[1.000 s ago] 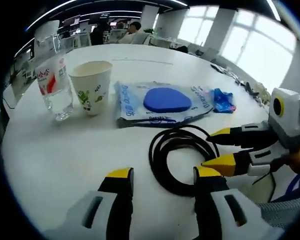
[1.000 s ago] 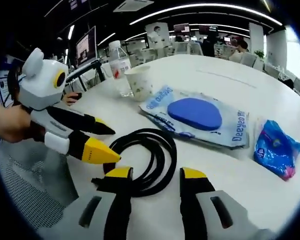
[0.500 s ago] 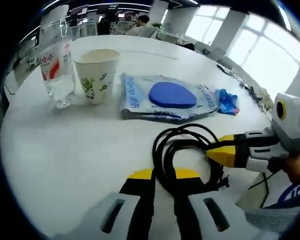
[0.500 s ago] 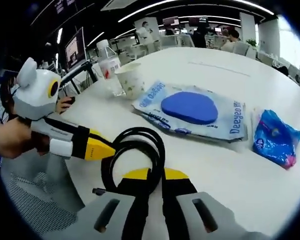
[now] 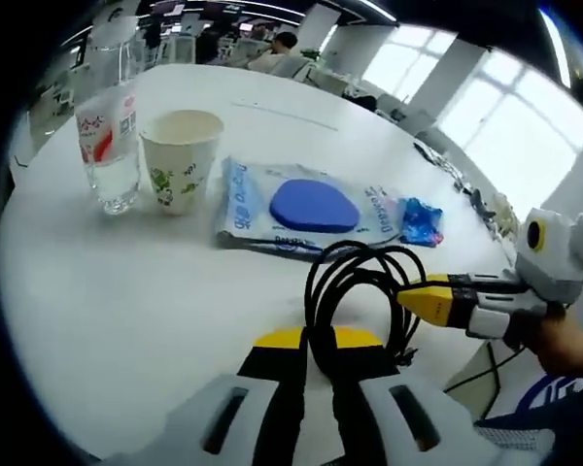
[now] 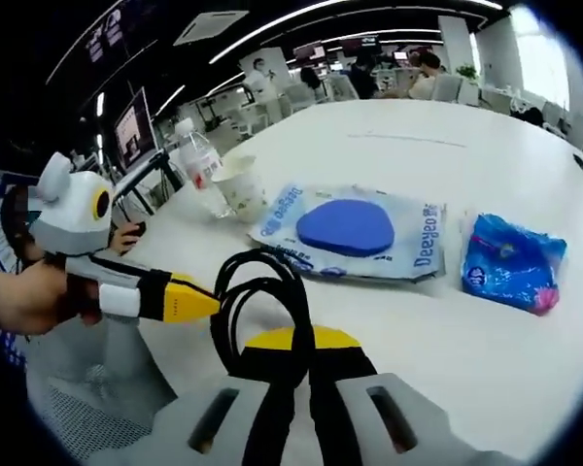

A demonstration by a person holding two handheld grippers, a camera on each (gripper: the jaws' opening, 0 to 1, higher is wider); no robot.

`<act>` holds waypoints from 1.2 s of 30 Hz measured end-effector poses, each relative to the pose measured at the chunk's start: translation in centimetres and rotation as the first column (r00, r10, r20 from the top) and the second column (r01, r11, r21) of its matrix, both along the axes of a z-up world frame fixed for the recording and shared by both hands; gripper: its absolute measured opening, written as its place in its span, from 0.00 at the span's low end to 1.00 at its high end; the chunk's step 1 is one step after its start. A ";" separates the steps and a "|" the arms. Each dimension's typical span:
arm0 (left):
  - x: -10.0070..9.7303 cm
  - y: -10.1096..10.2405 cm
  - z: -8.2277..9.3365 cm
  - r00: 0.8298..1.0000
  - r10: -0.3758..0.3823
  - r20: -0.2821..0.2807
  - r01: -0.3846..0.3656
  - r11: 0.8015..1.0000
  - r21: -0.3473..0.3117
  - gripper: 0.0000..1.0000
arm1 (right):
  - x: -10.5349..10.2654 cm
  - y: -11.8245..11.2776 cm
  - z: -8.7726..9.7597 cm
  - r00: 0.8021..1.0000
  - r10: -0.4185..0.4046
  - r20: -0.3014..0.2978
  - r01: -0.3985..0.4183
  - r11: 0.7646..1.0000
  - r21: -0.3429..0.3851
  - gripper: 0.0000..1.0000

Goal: Arrange the tabletop items into an orderly group along one side of the table until the central work area is clear of visible clutter.

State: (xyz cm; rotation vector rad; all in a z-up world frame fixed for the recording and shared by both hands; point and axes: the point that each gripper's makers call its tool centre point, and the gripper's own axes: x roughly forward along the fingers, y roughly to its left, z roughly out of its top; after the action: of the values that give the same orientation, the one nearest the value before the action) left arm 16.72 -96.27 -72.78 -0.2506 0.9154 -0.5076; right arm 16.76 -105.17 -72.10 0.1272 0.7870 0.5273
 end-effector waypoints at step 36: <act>0.7 -18.4 3.7 0.950 -0.311 0.014 0.311 0.950 -0.035 0.03 | -0.8 -18.0 3.7 0.953 -0.299 -0.038 0.301 0.950 0.086 0.00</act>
State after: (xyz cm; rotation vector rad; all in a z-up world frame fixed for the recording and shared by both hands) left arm 17.42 -114.71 -69.05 -0.1368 0.9436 -0.8176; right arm 16.00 -123.20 -68.44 0.3333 0.7507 0.2722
